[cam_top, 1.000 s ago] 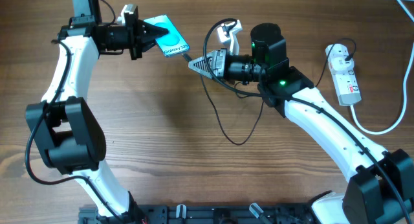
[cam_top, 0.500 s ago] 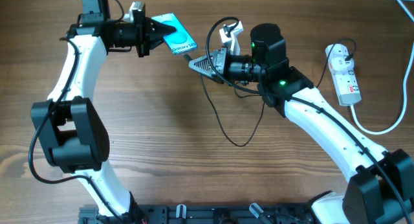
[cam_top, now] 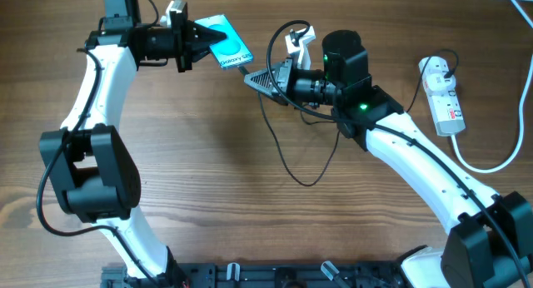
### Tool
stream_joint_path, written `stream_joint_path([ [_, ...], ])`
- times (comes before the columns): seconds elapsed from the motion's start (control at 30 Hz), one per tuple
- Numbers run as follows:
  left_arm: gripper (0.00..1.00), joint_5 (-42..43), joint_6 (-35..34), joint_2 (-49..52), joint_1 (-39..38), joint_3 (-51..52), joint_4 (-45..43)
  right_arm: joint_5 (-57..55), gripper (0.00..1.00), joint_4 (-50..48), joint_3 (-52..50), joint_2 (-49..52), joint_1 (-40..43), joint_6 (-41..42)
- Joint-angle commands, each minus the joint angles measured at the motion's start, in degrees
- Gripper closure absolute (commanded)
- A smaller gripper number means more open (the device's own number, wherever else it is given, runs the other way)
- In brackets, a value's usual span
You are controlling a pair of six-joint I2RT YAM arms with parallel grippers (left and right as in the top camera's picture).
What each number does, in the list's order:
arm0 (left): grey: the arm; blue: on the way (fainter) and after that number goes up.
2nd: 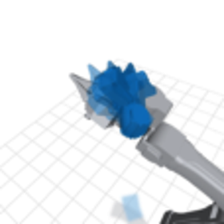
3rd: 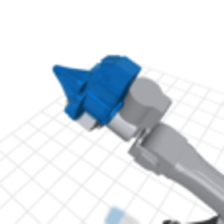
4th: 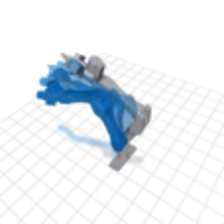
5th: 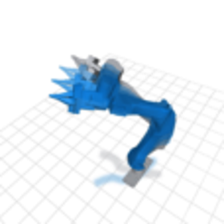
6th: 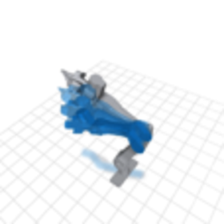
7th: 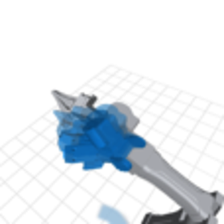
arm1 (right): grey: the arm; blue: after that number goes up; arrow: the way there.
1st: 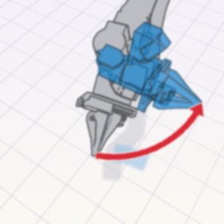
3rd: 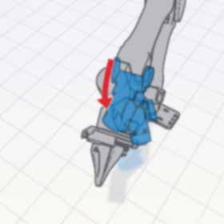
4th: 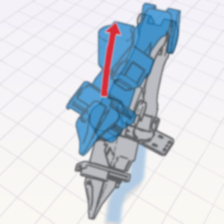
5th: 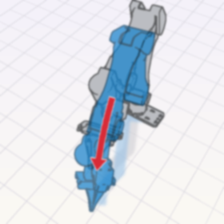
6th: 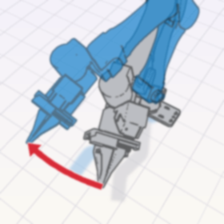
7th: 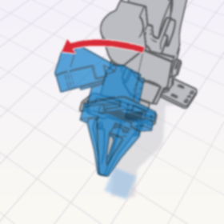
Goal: Plug charger to phone and switch on socket
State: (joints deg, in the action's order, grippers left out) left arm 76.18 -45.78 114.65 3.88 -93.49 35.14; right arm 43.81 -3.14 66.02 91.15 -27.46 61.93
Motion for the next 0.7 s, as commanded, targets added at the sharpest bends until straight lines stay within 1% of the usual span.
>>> stream_joint_path([
  [0.0, 0.96, 3.69, -0.11, -1.07, 0.07, -0.70, -0.17, -1.38, 0.96, -1.60, -0.11, -1.70, -0.33, 0.90],
  [0.67, 0.96, 5.42, -0.11, -1.07, 0.09, -0.70, 0.66, -3.37, 0.96, -1.70, -0.11, -1.70, -0.20, -0.44],
])
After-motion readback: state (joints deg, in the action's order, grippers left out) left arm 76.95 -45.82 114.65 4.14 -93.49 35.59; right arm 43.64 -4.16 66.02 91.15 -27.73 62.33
